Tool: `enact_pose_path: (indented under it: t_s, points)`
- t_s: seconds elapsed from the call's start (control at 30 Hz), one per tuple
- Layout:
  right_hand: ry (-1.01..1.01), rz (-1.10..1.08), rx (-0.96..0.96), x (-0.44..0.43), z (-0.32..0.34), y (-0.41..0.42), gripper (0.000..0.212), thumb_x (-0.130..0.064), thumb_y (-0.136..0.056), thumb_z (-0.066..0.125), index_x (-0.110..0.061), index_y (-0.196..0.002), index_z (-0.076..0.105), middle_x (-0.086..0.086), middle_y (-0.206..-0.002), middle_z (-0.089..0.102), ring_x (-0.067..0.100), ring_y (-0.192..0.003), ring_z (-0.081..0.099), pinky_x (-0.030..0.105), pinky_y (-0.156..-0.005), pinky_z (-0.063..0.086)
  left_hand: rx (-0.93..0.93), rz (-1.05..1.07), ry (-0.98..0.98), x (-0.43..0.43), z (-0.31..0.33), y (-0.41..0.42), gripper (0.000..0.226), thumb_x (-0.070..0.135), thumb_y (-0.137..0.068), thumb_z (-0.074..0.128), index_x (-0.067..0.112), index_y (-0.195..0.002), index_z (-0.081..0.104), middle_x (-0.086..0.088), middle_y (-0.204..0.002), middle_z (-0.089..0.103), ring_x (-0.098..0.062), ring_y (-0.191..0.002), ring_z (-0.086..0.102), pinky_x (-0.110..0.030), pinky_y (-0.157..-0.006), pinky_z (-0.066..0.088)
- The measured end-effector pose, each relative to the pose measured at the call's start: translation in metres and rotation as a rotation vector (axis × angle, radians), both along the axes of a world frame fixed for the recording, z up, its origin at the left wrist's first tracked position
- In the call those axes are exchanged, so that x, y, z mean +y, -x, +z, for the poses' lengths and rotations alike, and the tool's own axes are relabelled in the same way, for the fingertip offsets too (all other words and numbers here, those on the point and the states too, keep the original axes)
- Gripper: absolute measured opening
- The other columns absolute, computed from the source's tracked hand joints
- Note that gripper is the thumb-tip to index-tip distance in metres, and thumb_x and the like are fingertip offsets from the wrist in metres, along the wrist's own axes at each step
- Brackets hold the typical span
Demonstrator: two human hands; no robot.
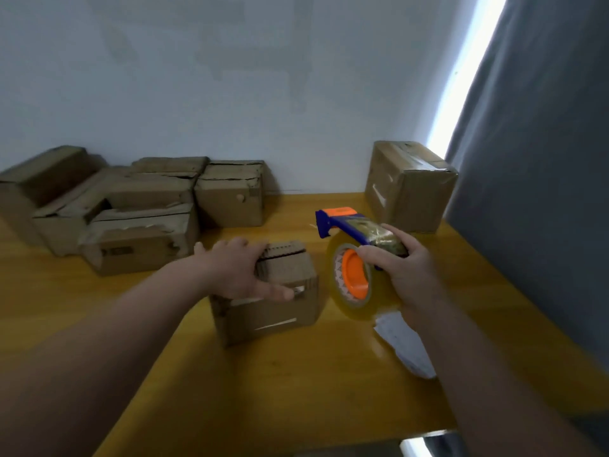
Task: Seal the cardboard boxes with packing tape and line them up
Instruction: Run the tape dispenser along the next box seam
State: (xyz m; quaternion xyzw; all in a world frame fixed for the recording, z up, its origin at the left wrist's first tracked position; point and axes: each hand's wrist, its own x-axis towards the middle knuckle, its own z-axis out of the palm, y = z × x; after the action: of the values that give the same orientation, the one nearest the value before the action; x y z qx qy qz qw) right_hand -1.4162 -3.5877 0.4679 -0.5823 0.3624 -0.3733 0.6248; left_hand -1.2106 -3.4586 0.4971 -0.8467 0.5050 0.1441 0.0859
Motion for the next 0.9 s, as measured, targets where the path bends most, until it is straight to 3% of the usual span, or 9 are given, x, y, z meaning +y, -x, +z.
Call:
enact_pose_path:
  t_s: [0.13,0.27,0.37,0.43,0.5,0.57,0.67,0.77,0.9]
  points:
    - [0.022,-0.002,0.076,0.014,-0.023,-0.017,0.054,-0.011,-0.072,0.080,-0.025,-0.119,0.058,-0.005,-0.100,0.064,0.013,-0.089,0.064,0.024,-0.065,0.052,-0.005,-0.046,0.076,0.020,-0.022,-0.010,0.110,0.085,-0.067,0.045,0.040,-0.148,-0.014,-0.003,-0.149,0.019,-0.029,-0.135,0.021,-0.055,-0.111,0.026]
    - [0.138,0.094,0.335,0.010,-0.016,-0.018,0.028,-0.018,-0.075,0.078,-0.023,-0.096,0.060,-0.003,-0.091,0.061,0.009,-0.078,0.058,0.019,-0.054,0.047,0.049,-0.127,0.150,0.030,-0.028,-0.015,0.107,0.080,-0.072,0.049,0.041,-0.148,-0.014,0.002,-0.139,0.021,-0.021,-0.126,0.022,-0.043,-0.107,0.034]
    - [0.267,0.136,0.604,0.004,-0.005,-0.020,0.039,-0.025,-0.075,0.077,-0.024,-0.101,0.047,-0.005,-0.091,0.052,0.014,-0.083,0.055,0.031,-0.068,0.051,0.069,-0.188,0.154,0.037,-0.027,-0.016,0.105,0.076,-0.074,0.051,0.041,-0.148,-0.014,0.006,-0.139,0.018,-0.019,-0.125,0.020,-0.041,-0.108,0.032]
    - [0.332,0.106,0.699,0.002,-0.003,-0.023,0.050,-0.027,-0.077,0.074,-0.030,-0.111,0.037,-0.009,-0.089,0.044,0.017,-0.089,0.053,0.039,-0.078,0.055,0.090,-0.216,0.148,0.041,-0.026,-0.015,0.105,0.074,-0.076,0.053,0.039,-0.148,-0.015,0.008,-0.139,0.016,-0.017,-0.125,0.018,-0.041,-0.109,0.032]
    - [0.363,0.104,0.749,0.001,-0.005,-0.025,0.060,-0.023,-0.076,0.075,-0.027,-0.125,0.040,-0.007,-0.089,0.043,0.021,-0.094,0.054,0.044,-0.083,0.055,0.089,-0.236,0.152,0.044,-0.026,-0.014,0.107,0.074,-0.076,0.052,0.035,-0.149,-0.016,0.010,-0.143,0.013,-0.016,-0.129,0.016,-0.041,-0.111,0.031]
    - [0.337,0.123,0.729,0.001,-0.006,-0.026,0.073,-0.015,-0.074,0.076,-0.024,-0.137,0.038,-0.007,-0.091,0.044,0.023,-0.098,0.054,0.045,-0.084,0.055,0.089,-0.233,0.163,0.045,-0.027,-0.014,0.110,0.073,-0.077,0.051,0.029,-0.149,-0.018,0.011,-0.147,0.009,-0.016,-0.134,0.011,-0.040,-0.114,0.027]
    - [0.315,0.125,0.606,0.005,0.000,-0.023,0.079,0.001,-0.071,0.074,-0.025,-0.138,0.040,-0.005,-0.100,0.047,0.022,-0.100,0.052,0.037,-0.074,0.054,0.110,-0.229,0.183,0.044,-0.027,-0.014,0.111,0.071,-0.078,0.052,0.022,-0.150,-0.017,0.009,-0.150,0.007,-0.016,-0.137,0.009,-0.035,-0.116,0.021]
    - [0.453,0.090,0.488,0.006,0.023,-0.018,0.084,0.005,-0.069,0.074,-0.029,-0.139,0.042,-0.001,-0.117,0.045,0.018,-0.104,0.048,0.023,-0.062,0.045,0.132,-0.239,0.197,0.043,-0.027,-0.017,0.113,0.072,-0.076,0.050,0.019,-0.150,-0.016,0.009,-0.151,0.007,-0.014,-0.137,0.007,-0.033,-0.116,0.017]
    - [0.641,0.174,0.371,0.010,0.071,-0.015,0.082,0.000,-0.067,0.076,-0.034,-0.135,0.046,-0.002,-0.120,0.048,0.018,-0.103,0.053,0.023,-0.064,0.048,0.155,-0.255,0.221,0.040,-0.026,-0.019,0.114,0.074,-0.073,0.053,0.020,-0.152,-0.009,0.011,-0.149,0.009,-0.012,-0.136,0.008,-0.033,-0.115,0.019]
